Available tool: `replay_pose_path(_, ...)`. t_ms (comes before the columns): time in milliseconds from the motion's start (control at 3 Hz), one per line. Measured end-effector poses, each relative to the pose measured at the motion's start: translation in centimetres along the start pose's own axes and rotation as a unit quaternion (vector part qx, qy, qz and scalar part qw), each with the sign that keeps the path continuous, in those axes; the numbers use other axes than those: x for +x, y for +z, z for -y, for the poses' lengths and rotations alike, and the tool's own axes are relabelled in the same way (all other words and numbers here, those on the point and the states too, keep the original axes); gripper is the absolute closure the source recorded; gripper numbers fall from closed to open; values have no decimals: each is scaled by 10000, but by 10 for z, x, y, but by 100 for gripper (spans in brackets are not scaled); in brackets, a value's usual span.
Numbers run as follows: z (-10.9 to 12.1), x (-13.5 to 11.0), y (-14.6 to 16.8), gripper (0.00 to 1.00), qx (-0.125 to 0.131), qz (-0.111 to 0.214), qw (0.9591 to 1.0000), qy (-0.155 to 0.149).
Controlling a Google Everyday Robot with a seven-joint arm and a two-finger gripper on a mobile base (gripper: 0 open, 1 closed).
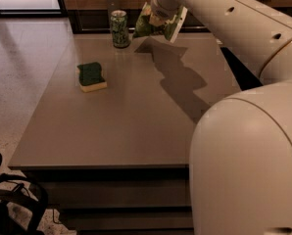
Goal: Move green jalapeno chip bag near green can
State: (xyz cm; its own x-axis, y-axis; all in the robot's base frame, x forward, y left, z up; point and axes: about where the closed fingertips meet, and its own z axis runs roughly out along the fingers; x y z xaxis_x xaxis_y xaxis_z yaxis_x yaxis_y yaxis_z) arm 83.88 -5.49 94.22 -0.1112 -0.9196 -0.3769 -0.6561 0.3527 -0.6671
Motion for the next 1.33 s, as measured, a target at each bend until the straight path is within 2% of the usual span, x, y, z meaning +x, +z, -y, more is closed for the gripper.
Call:
replay_pose_path(333, -9, -1, 23, 100, -251, 451, 9983, 256)
replay_pose_path(667, -12, -4, 26, 84, -312, 514, 9977, 301)
replay_pose_path(1000, -15, -4, 29, 60, -332, 506, 9977, 295)
replay_pose_path(1333, -17, -4, 32, 30, -358, 500, 9977, 289)
